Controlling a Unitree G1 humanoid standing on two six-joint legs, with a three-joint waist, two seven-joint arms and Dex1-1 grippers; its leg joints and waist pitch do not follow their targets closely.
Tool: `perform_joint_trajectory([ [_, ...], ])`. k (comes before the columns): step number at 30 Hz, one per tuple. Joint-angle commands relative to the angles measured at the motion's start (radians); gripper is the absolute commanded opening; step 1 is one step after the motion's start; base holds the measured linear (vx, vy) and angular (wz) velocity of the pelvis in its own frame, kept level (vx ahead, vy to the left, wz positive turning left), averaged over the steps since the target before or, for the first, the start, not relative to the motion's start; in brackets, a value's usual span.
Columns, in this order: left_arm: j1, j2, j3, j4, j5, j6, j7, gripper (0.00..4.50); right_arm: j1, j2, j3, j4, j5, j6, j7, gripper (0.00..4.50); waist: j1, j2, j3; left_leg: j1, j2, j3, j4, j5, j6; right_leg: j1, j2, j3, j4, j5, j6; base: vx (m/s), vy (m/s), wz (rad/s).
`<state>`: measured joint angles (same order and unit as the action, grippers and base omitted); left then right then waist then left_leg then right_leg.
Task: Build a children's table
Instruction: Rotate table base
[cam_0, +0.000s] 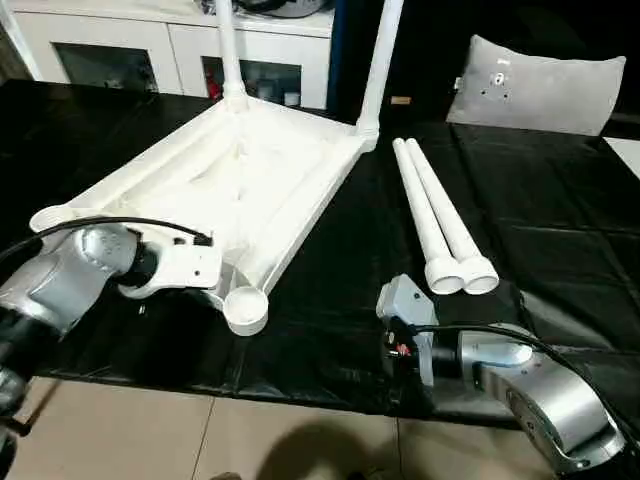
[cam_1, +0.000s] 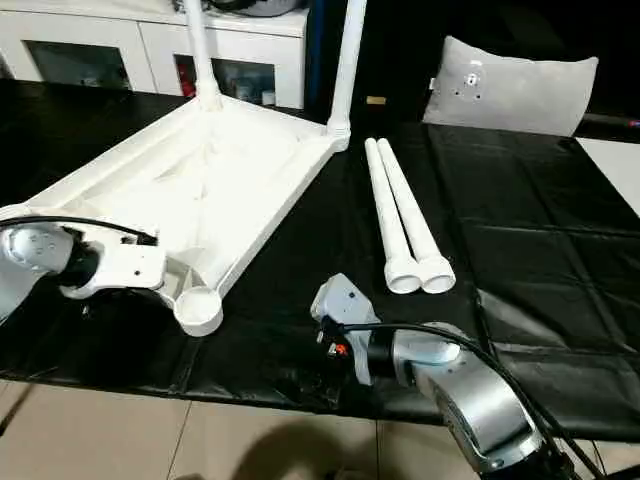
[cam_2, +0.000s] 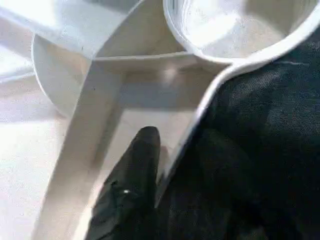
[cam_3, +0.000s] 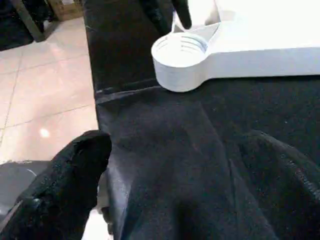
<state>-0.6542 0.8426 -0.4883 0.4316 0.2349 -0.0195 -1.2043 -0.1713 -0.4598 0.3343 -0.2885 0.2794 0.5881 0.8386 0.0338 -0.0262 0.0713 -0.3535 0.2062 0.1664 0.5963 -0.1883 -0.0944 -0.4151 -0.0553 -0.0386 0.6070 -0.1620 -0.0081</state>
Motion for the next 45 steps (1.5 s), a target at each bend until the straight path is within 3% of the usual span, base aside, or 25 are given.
perform_joint_trajectory([
  [1, -0.024, -0.014, -0.021, 0.019, 0.004, -0.029, -0.03, 1.11, -0.009, -0.016, 0.007, -0.013, 0.002, 0.007, 0.01, 4.5, 0.003, 0.015, -0.065, 0.007, 0.013, -0.002, -0.075, -0.279, -0.033, 0.046, -0.061, 0.043, -0.076, -0.35, -0.157, 0.0, 0.0, 0.0],
  [8, -0.072, -0.028, -0.063, 0.044, 0.008, -0.052, -0.168, 0.54, -0.02, -0.033, 0.018, -0.009, -0.001, -0.001, 0.032, 4.5, 0.002, 0.012, -0.069, 0.004, 0.015, 0.0, -0.073, -0.237, -0.031, 0.05, -0.062, 0.045, -0.068, -0.299, -0.171, 0.0, 0.0, 0.0],
  [13, -0.08, -0.049, -0.062, 0.03, -0.022, 0.041, -0.258, 0.26, -0.02, -0.031, 0.009, -0.007, -0.013, -0.006, 0.016, 4.5, 0.002, 0.011, -0.071, 0.002, 0.013, 0.002, -0.071, -0.218, -0.033, 0.055, -0.063, 0.045, -0.063, -0.267, -0.187, 0.0, 0.0, 0.0],
  [14, -0.071, -0.07, -0.047, 0.02, -0.047, 0.098, -0.246, 0.14, -0.018, -0.027, 0.005, -0.005, -0.016, -0.007, 0.006, 4.5, 0.002, 0.011, -0.07, 0.003, 0.014, 0.002, -0.071, -0.219, -0.033, 0.055, -0.063, 0.045, -0.064, -0.273, -0.187, 0.0, 0.0, 0.0],
  [15, -0.071, -0.071, -0.046, 0.019, -0.048, 0.101, -0.245, 0.11, -0.017, -0.027, 0.005, -0.004, -0.016, -0.007, 0.006, 4.5, 0.001, 0.023, -0.072, 0.007, 0.014, 0.004, -0.069, -0.226, -0.038, 0.053, -0.062, 0.045, -0.066, -0.267, -0.194, 0.0, 0.0, 0.0],
  [17, -0.057, -0.122, -0.012, 0.01, -0.08, 0.189, -0.185, 0.07, -0.015, -0.02, -0.001, 0.002, -0.021, -0.005, -0.012, 4.5, 0.004, 0.017, -0.071, 0.005, 0.012, 0.003, -0.069, -0.237, -0.034, 0.055, -0.061, 0.044, -0.068, -0.287, -0.197, 0.0, 0.0, 0.0],
  [19, -0.047, -0.211, 0.044, 0.01, -0.102, 0.311, -0.065, 0.03, -0.011, -0.01, -0.009, 0.008, -0.025, 0.002, -0.04, 4.5, 0.005, 0.019, -0.07, 0.006, 0.01, 0.004, -0.067, -0.244, -0.033, 0.055, -0.061, 0.041, -0.071, -0.32, -0.191, 0.0, 0.0, 0.0],
  [21, -0.04, -0.257, 0.074, 0.007, -0.112, 0.368, -0.017, 0.03, -0.011, -0.001, -0.017, 0.012, -0.028, 0.005, -0.06, 4.5, 0.006, 0.022, -0.071, 0.008, 0.009, 0.002, -0.064, -0.265, -0.028, 0.053, -0.061, 0.039, -0.08, -0.386, -0.174, 0.0, 0.0, 0.0],
  [22, -0.04, -0.257, 0.074, 0.007, -0.112, 0.368, -0.017, 0.03, -0.011, -0.001, -0.017, 0.012, -0.028, 0.005, -0.06, 4.5, 0.003, 0.019, -0.071, 0.004, 0.009, 0.001, -0.065, -0.264, -0.026, 0.056, -0.06, 0.038, -0.08, -0.389, -0.169, 0.0, 0.0, 0.0],
  [23, -0.034, -0.289, 0.094, 0.004, -0.115, 0.402, 0.023, 0.03, -0.011, 0.006, -0.025, 0.015, -0.028, 0.009, -0.075, 4.5, -0.002, 0.014, -0.069, -0.01, 0.004, -0.003, -0.069, -0.259, -0.025, 0.065, -0.057, 0.031, -0.08, -0.423, -0.143, 0.0, 0.0, 0.0],
  [24, -0.027, -0.313, 0.108, 0.0, -0.121, 0.392, 0.051, 0.03, -0.012, 0.013, -0.031, 0.019, -0.029, 0.011, -0.084, 4.5, -0.005, 0.013, -0.072, -0.006, 0.002, -0.003, -0.064, -0.252, -0.019, 0.061, -0.059, 0.031, -0.088, -0.451, -0.121, 0.0, 0.0, 0.0],
  [26, -0.02, -0.342, 0.126, -0.005, -0.131, 0.398, 0.084, 0.03, -0.012, 0.018, -0.035, 0.025, -0.032, 0.01, -0.093, 4.5, -0.012, 0.011, -0.073, -0.007, 0.0, -0.002, -0.06, -0.246, -0.007, 0.058, -0.058, 0.03, -0.093, -0.467, -0.113, 0.0, 0.0, 0.0],
  [30, 0.005, -0.384, 0.131, -0.042, -0.119, 0.43, 0.142, 0.03, -0.012, 0.02, -0.029, 0.031, -0.04, 0.007, -0.111, 4.5, -0.017, 0.01, -0.076, -0.004, 0.005, 0.0, -0.058, -0.225, 0.012, 0.053, -0.054, 0.031, -0.091, -0.422, -0.128, 0.0, 0.0, 0.0],
  [32, 0.016, -0.389, 0.128, -0.053, -0.119, 0.412, 0.16, 0.03, -0.012, 0.021, -0.028, 0.029, -0.04, 0.012, -0.119, 4.5, -0.017, 0.01, -0.077, -0.007, 0.008, -0.001, -0.06, -0.21, 0.016, 0.056, -0.055, 0.032, -0.083, -0.373, -0.146, 0.0, 0.0, 0.0],
  [34, 0.023, -0.39, 0.123, -0.052, -0.123, 0.356, 0.163, 0.03, -0.016, 0.027, -0.034, 0.039, -0.046, 0.013, -0.136, 4.5, -0.017, 0.01, -0.079, -0.007, 0.007, 0.0, -0.06, -0.204, 0.02, 0.057, -0.054, 0.032, -0.081, -0.342, -0.156, 0.0, 0.0, 0.0],
  [36, 0.038, -0.382, 0.109, -0.052, -0.121, 0.245, 0.15, 0.03, -0.019, 0.034, -0.042, 0.048, -0.053, 0.004, -0.15, 4.5, -0.015, 0.009, -0.079, -0.01, 0.007, -0.001, -0.06, -0.197, 0.023, 0.058, -0.056, 0.032, -0.081, -0.333, -0.155, 0.0, 0.0, 0.0],
  [37, 0.059, -0.371, 0.095, -0.055, -0.113, 0.13, 0.144, 0.03, -0.022, 0.047, -0.059, 0.057, -0.045, 0.006, -0.163, 4.5, -0.017, 0.009, -0.08, -0.012, 0.007, -0.001, -0.061, -0.202, 0.021, 0.058, -0.057, 0.033, -0.081, -0.332, -0.152, 0.0, 0.0, 0.0],
  [38, 0.071, -0.365, 0.096, -0.061, -0.117, 0.119, 0.135, 0.03, -0.028, 0.06, -0.079, 0.061, -0.034, 0.014, -0.178, 4.5, -0.018, 0.009, -0.081, -0.01, 0.008, 0.0, -0.06, -0.204, 0.02, 0.056, -0.057, 0.033, -0.08, -0.328, -0.153, 0.0, 0.0, 0.0],
  [41, 0.103, -0.38, 0.156, -0.126, -0.177, 0.195, 0.136, 0.57, -0.044, 0.094, -0.133, 0.073, -0.015, 0.022, -0.225, 4.5, -0.014, 0.012, -0.08, -0.005, 0.012, 0.002, -0.061, -0.202, 0.011, 0.054, -0.058, 0.035, -0.074, -0.308, -0.165, 0.0, 0.0, 0.0],
  [44, 0.121, -0.403, 0.213, -0.184, -0.231, 0.246, 0.153, 0.68, -0.051, 0.115, -0.155, 0.076, -0.02, 0.01, -0.261, 4.5, -0.006, 0.013, -0.079, 0.0, 0.013, 0.006, -0.06, -0.2, 0.002, 0.051, -0.057, 0.037, -0.071, -0.293, -0.181, 0.0, 0.0, 0.0],
  [45, 0.131, -0.438, 0.279, -0.219, -0.28, 0.281, 0.207, 0.81, -0.051, 0.144, -0.172, 0.073, -0.021, -0.013, -0.303, 4.5, -0.004, 0.014, -0.076, 0.001, 0.013, 0.007, -0.062, -0.212, 0.0, 0.049, -0.055, 0.036, -0.074, -0.292, -0.184, 0.0, 0.0, 0.0],
])
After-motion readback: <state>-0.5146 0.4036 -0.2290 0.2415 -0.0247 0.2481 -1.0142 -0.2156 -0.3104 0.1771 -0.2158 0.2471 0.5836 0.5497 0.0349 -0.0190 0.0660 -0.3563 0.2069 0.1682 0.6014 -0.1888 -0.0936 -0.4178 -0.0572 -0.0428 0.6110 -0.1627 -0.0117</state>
